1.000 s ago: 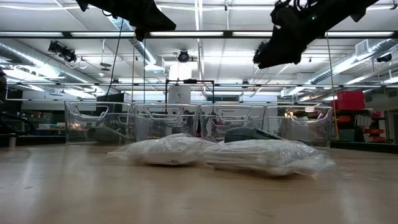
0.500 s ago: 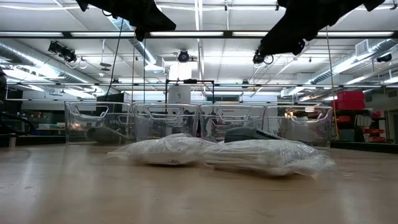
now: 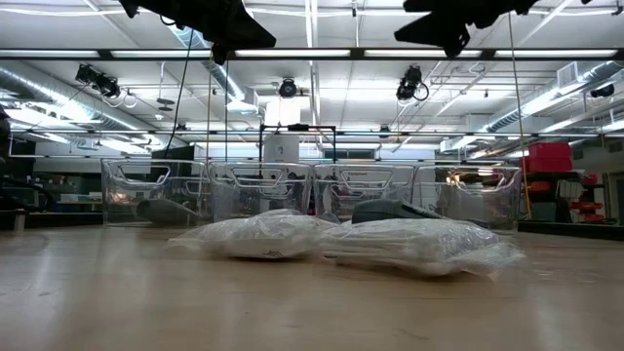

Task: Pick & Place Travel size toiletries
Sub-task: Put the gray deodorant into the left transparent bin

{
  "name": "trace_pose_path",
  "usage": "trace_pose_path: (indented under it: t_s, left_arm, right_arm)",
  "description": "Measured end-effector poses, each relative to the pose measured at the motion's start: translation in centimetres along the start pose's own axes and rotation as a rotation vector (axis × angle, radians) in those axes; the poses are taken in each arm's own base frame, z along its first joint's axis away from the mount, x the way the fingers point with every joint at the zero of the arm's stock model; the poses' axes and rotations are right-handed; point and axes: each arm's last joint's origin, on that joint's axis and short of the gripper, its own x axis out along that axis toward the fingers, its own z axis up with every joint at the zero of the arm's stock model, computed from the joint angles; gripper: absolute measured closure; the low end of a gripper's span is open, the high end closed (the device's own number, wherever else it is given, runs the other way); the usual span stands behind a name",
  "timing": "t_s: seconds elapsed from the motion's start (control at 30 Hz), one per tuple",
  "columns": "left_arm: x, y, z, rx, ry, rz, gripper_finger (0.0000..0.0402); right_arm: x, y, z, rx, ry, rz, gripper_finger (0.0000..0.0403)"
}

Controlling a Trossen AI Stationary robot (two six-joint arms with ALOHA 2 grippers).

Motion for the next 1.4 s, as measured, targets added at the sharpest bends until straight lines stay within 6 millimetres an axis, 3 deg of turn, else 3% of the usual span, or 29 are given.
trace_pose_path:
  t_s: [0.4, 0.6, 1.07, 1.4]
  left_arm:
    - [0.0, 0.0, 0.0, 0.002, 0.002, -0.01, 0.0381]
    - [0.0, 0.0, 0.0, 0.008, 0.004, -0.009, 0.0381]
    - [0.0, 0.0, 0.0, 0.012, 0.003, -0.008, 0.0381]
    - [0.0, 0.0, -0.1, 0.031, 0.008, -0.007, 0.0381]
  right_arm:
    - [0.3, 0.8, 3.7, -0.032, -0.01, 0.001, 0.0145]
    - [1.6, 1.3, 4.1, -0.047, 0.047, -0.002, 0.0131]
    - [5.4, 2.1, 0.3, -0.001, 0.284, -0.027, 0.0092]
    - [8.1, 2.9, -3.0, 0.097, 0.459, 0.004, 0.0091]
